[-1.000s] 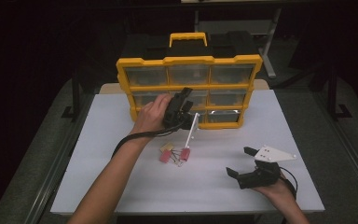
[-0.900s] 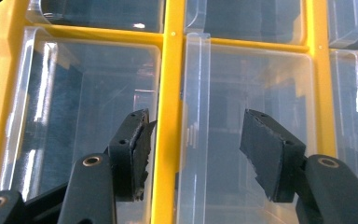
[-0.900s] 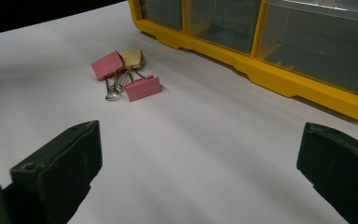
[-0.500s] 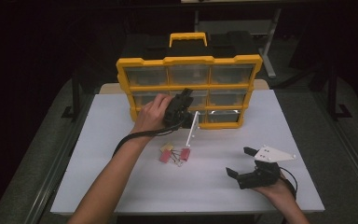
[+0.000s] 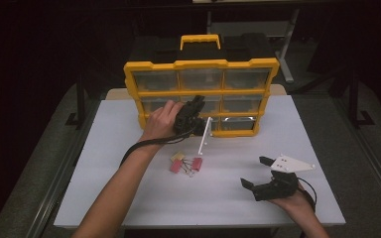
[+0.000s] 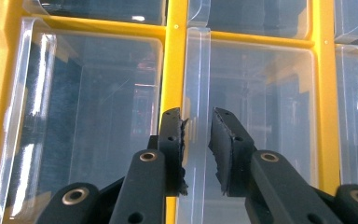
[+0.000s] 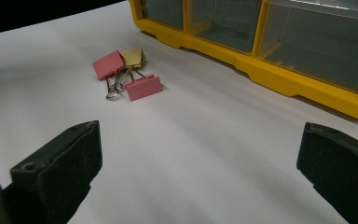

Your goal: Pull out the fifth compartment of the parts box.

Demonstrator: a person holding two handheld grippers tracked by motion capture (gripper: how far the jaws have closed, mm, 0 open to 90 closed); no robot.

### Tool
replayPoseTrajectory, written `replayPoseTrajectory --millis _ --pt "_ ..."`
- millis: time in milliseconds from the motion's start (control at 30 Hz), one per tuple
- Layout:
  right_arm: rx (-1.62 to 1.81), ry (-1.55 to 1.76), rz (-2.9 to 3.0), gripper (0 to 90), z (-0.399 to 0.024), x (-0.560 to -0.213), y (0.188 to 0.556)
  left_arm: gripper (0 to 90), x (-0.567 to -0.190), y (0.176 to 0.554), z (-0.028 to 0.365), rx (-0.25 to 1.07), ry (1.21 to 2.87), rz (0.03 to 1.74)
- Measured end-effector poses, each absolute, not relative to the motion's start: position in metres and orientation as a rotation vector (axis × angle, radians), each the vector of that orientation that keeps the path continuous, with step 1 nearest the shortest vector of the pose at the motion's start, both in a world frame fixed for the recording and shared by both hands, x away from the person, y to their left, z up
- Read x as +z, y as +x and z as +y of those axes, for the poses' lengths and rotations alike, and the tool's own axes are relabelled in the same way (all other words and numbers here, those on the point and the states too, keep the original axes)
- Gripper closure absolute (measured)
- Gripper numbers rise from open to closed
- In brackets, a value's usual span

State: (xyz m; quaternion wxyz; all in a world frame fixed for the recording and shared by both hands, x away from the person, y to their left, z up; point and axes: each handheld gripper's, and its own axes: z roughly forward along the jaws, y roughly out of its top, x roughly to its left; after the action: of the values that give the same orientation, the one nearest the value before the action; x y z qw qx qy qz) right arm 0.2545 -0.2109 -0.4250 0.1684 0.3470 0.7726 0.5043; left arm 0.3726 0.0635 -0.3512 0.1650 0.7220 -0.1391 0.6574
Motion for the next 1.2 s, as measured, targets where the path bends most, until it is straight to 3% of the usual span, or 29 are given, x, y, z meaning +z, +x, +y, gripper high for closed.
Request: replayPoseTrajectory --millis 1200 --pt "1.436 0.991 2.199 0.0 -0.211 -0.426 0.253 78.8 -0.352 0.361 0.067 1.880 2.037 -0.437"
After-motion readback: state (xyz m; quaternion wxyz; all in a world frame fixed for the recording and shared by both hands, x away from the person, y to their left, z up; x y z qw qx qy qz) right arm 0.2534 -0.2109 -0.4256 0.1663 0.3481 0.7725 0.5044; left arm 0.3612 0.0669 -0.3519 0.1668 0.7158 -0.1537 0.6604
